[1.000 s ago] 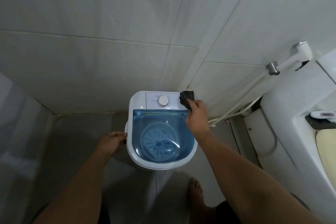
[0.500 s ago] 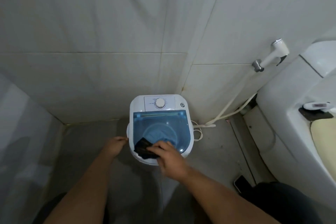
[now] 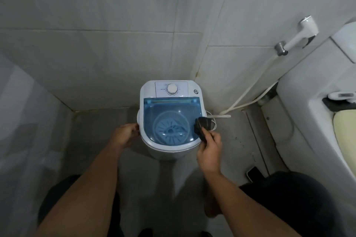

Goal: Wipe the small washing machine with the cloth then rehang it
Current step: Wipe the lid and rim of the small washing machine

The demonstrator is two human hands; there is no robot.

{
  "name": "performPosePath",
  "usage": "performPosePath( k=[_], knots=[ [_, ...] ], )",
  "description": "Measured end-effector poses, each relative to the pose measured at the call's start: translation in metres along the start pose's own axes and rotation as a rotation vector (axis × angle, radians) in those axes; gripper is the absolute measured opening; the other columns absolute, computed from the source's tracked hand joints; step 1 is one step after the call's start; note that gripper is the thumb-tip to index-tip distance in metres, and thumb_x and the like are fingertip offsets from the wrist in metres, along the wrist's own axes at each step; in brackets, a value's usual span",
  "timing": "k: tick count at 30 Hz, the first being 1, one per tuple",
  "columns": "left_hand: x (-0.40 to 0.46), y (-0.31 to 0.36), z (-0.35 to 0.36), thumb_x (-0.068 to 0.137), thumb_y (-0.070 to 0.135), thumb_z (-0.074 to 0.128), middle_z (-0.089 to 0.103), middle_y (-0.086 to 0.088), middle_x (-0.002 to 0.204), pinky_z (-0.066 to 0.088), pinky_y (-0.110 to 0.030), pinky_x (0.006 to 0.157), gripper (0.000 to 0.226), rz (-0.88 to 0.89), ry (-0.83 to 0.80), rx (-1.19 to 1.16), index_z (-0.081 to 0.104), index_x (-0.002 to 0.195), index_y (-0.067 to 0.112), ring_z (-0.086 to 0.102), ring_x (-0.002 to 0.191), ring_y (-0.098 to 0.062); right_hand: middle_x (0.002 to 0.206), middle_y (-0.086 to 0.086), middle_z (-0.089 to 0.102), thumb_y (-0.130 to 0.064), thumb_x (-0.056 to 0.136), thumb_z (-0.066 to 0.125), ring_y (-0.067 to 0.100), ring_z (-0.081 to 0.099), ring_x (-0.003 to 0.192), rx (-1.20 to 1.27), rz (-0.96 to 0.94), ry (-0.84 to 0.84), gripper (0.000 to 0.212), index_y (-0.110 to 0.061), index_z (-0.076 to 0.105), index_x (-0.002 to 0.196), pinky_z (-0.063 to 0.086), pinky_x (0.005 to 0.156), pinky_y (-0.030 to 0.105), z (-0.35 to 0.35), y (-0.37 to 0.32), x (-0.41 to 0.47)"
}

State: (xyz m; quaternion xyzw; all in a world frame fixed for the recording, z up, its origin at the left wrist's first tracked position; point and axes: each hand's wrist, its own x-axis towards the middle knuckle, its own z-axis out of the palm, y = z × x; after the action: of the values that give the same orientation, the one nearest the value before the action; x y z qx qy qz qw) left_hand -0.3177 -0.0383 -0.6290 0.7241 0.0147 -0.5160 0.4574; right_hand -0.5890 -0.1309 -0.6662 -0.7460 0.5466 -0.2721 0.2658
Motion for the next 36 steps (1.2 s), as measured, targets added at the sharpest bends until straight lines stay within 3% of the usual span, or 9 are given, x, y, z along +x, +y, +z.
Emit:
performPosePath(
  k=[3, 5, 9, 13, 18, 24, 30, 34, 36],
  knots=[
    [0.001, 0.001, -0.003, 0.093, 0.02, 0.046, 0.07, 0.001, 0.094, 0.042, -0.039, 0.106, 0.027, -0.045, -0.008, -0.033, 0.069, 0.108, 0.017, 0.066, 0.108, -0.021, 0.124, 0.006, 0.055, 0.01, 0.079, 0.059, 0.027, 0.053, 0.109, -0.012, -0.091, -0.087, 0.062, -0.019, 0.064, 0.133, 0.051, 0.098, 0.042, 0.013, -0.014, -0.044],
    [0.005, 0.005, -0.006, 0.09, 0.019, 0.043, 0.07, 0.002, 0.096, 0.038, -0.046, 0.111, 0.03, -0.035, -0.013, -0.039, 0.068, 0.106, 0.024, 0.065, 0.106, -0.021, 0.13, 0.004, 0.054, 0.007, 0.077, 0.059, 0.027, 0.052, 0.113, -0.056, -0.23, -0.237, 0.065, -0.023, 0.062, 0.135, 0.051, 0.098, 0.042, 0.027, -0.031, -0.064],
    [0.013, 0.009, -0.019, 0.087, 0.02, 0.032, 0.071, -0.007, 0.112, 0.042, -0.044, 0.104, 0.046, -0.071, -0.086, -0.064, 0.066, 0.118, 0.018, 0.064, 0.101, -0.023, 0.125, 0.006, 0.056, -0.008, 0.078, 0.059, 0.034, 0.056, 0.101, -0.26, -0.501, -0.485, 0.06, -0.027, 0.058, 0.135, 0.052, 0.083, 0.042, 0.064, -0.075, -0.071],
    [0.028, 0.018, -0.043, 0.091, 0.026, 0.026, 0.069, -0.011, 0.122, 0.035, -0.046, 0.111, 0.05, -0.128, -0.194, -0.095, 0.065, 0.119, 0.015, 0.06, 0.118, -0.029, 0.123, 0.007, 0.055, -0.007, 0.081, 0.057, 0.036, 0.054, 0.107, -0.178, -0.484, -0.698, 0.057, -0.023, 0.059, 0.136, 0.049, 0.094, 0.046, 0.084, -0.111, -0.036],
    [0.041, 0.015, -0.06, 0.094, 0.026, 0.027, 0.062, -0.011, 0.13, 0.036, -0.045, 0.108, 0.045, -0.113, -0.153, -0.237, 0.065, 0.115, 0.017, 0.055, 0.121, -0.028, 0.118, 0.008, 0.061, -0.001, 0.086, 0.059, 0.029, 0.058, 0.109, 0.008, -0.575, -0.618, 0.049, -0.017, 0.065, 0.132, 0.049, 0.098, 0.036, 0.088, -0.152, 0.053],
    [0.045, 0.013, -0.038, 0.089, 0.018, 0.03, 0.064, -0.009, 0.129, 0.039, -0.046, 0.108, 0.051, -0.128, -0.237, -0.223, 0.06, 0.131, 0.013, 0.056, 0.123, -0.028, 0.131, 0.014, 0.054, -0.001, 0.083, 0.064, 0.039, 0.051, 0.111, -0.313, -0.425, -0.456, 0.057, -0.016, 0.059, 0.137, 0.05, 0.092, 0.051, 0.13, -0.171, 0.153],
    [0.053, 0.013, -0.051, 0.09, 0.018, 0.031, 0.066, -0.009, 0.126, 0.041, -0.046, 0.105, 0.046, -0.135, -0.201, -0.291, 0.054, 0.13, 0.025, 0.063, 0.113, -0.028, 0.125, 0.011, 0.061, -0.003, 0.07, 0.073, 0.041, 0.054, 0.101, -0.525, -0.809, -0.479, 0.058, -0.02, 0.068, 0.125, 0.049, 0.077, 0.046, 0.136, -0.155, 0.103],
    [0.046, 0.008, -0.052, 0.096, 0.016, 0.033, 0.063, -0.014, 0.124, 0.045, -0.042, 0.097, 0.045, -0.067, -0.042, -0.263, 0.053, 0.136, 0.021, 0.063, 0.095, -0.026, 0.126, 0.008, 0.058, -0.01, 0.073, 0.075, 0.036, 0.052, 0.102, -0.502, -0.954, -0.614, 0.057, -0.024, 0.064, 0.126, 0.049, 0.078, 0.046, 0.112, -0.132, 0.048],
    [0.031, 0.007, -0.05, 0.098, 0.012, 0.027, 0.06, -0.014, 0.133, 0.043, -0.04, 0.093, 0.049, -0.032, -0.02, -0.22, 0.045, 0.144, 0.019, 0.061, 0.105, -0.027, 0.121, 0.006, 0.059, -0.015, 0.072, 0.078, 0.034, 0.052, 0.103, -0.521, -0.975, -0.744, 0.055, -0.027, 0.065, 0.124, 0.05, 0.082, 0.046, 0.093, -0.126, 0.016]
  ],
)
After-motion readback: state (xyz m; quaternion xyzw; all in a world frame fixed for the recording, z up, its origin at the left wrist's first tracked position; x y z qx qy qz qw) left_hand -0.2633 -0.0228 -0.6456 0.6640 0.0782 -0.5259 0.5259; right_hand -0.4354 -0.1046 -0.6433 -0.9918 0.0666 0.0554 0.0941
